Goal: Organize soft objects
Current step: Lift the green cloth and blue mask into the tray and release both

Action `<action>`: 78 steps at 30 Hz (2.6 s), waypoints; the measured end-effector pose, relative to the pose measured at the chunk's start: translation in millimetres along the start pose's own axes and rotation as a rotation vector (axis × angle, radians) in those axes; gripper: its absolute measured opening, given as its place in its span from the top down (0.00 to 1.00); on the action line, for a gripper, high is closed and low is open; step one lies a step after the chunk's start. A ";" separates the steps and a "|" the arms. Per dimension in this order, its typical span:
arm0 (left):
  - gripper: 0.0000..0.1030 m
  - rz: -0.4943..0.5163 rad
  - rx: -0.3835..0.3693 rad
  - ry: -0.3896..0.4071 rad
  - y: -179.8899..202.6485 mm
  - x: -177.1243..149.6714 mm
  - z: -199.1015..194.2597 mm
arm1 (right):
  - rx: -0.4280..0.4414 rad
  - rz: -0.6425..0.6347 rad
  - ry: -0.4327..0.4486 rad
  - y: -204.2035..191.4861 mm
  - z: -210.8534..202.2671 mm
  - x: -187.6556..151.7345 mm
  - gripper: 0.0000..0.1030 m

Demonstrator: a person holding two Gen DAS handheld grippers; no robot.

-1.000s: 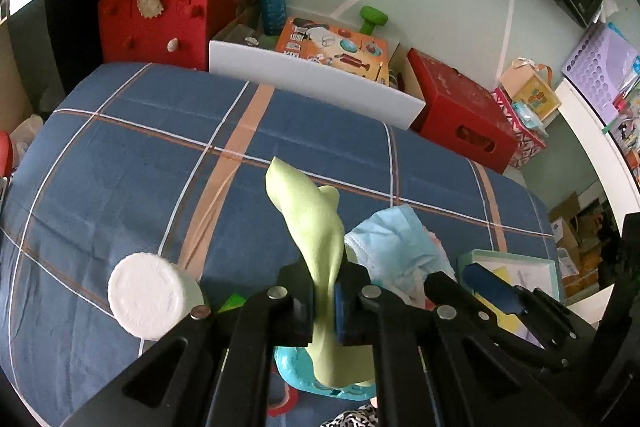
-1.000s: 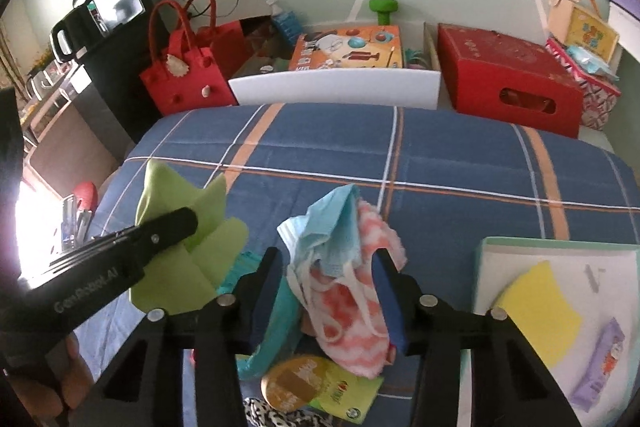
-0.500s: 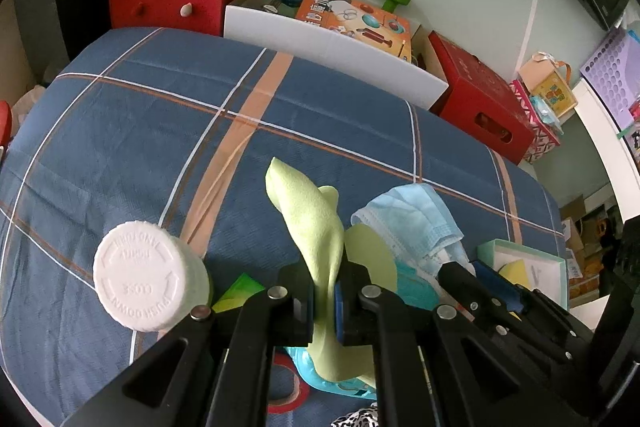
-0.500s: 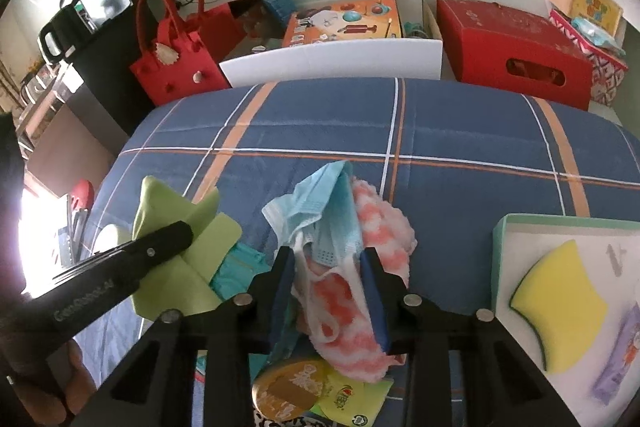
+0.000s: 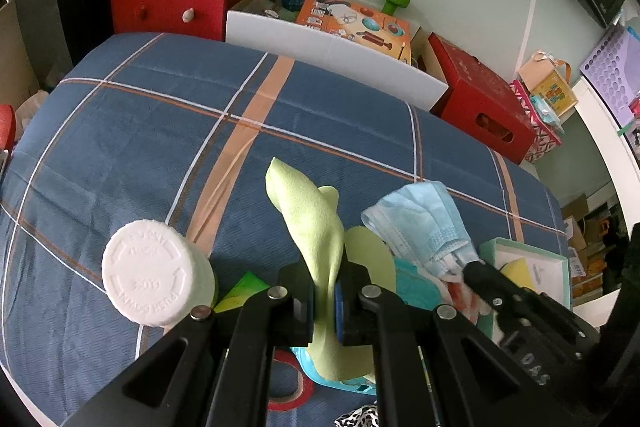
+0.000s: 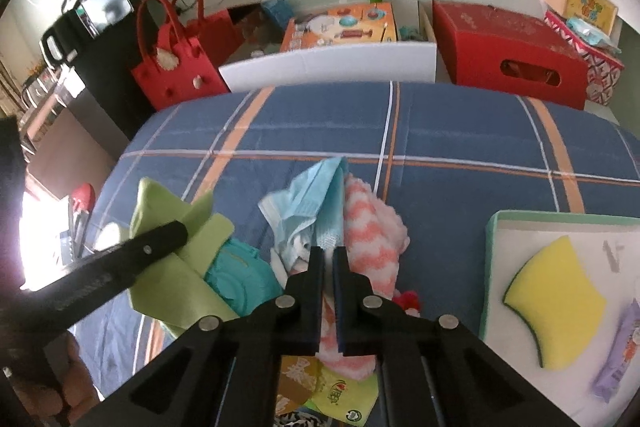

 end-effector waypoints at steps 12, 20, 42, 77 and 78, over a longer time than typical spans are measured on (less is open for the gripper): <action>0.93 0.021 -0.013 0.095 5.1 5.5 -28.8 | 0.020 0.001 0.152 -3.0 -56.5 14.9 0.96; 0.93 0.035 -0.028 0.172 11.9 8.8 -56.2 | 0.024 0.025 0.245 6.9 -95.4 20.1 0.96; 0.93 0.289 -0.108 0.231 124.2 -18.5 -79.9 | -0.139 0.241 0.395 122.4 -177.2 4.3 0.96; 0.93 0.552 -0.180 -0.175 245.0 -142.9 58.3 | -0.327 0.453 0.064 249.7 -111.7 -68.6 0.94; 0.93 0.549 -0.176 -0.185 244.3 -144.1 61.4 | -0.328 0.452 0.062 248.8 -111.4 -67.6 0.93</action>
Point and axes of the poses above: each gripper's, at about its wrist camera, not at the fingertips, and z roughly the way its jaws point, y to its right, x to its top, the point moved 7 cm from there along z, roughly the way its jaws point, and after that the axes turned 4 degrees about x, right-handed, at the moved point
